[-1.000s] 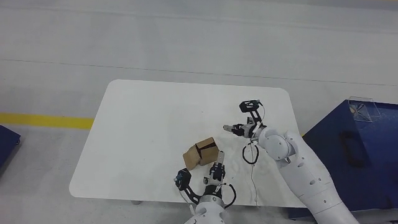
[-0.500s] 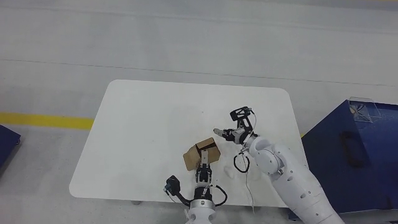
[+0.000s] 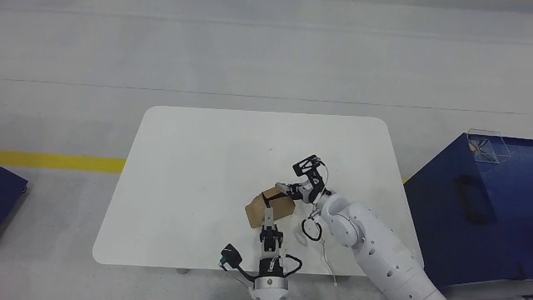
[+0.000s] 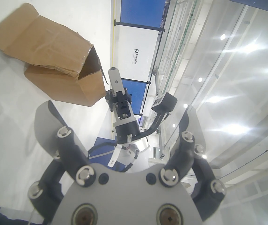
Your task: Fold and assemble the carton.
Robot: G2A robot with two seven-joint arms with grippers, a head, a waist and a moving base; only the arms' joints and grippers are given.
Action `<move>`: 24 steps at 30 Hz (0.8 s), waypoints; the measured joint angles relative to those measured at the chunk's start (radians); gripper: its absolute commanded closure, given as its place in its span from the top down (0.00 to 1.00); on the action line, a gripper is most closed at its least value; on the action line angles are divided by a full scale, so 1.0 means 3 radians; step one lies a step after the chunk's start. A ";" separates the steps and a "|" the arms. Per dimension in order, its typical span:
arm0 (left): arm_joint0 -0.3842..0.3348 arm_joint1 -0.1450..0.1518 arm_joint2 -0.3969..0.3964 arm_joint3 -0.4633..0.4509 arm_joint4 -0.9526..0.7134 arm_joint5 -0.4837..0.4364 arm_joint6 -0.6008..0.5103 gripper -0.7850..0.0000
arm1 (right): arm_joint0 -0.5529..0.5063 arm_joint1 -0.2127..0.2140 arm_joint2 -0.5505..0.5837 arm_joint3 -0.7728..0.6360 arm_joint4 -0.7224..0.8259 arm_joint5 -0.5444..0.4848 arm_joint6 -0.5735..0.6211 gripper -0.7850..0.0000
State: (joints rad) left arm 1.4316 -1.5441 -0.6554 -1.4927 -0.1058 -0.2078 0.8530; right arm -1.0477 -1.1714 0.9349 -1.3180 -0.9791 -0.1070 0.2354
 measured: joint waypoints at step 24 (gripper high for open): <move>-0.0389 -0.0440 -0.0146 0.1036 -0.0550 -0.0850 0.0343 1.00 | -0.0081 -0.0083 -0.0006 0.0136 -0.0345 -0.0055 -0.0268 1.00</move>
State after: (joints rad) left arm 1.3150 -1.6762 -0.6992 -1.1820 -0.2707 -0.4629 0.9558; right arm -1.0719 -1.1962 0.9330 -1.2772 -1.0826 -0.1235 0.1551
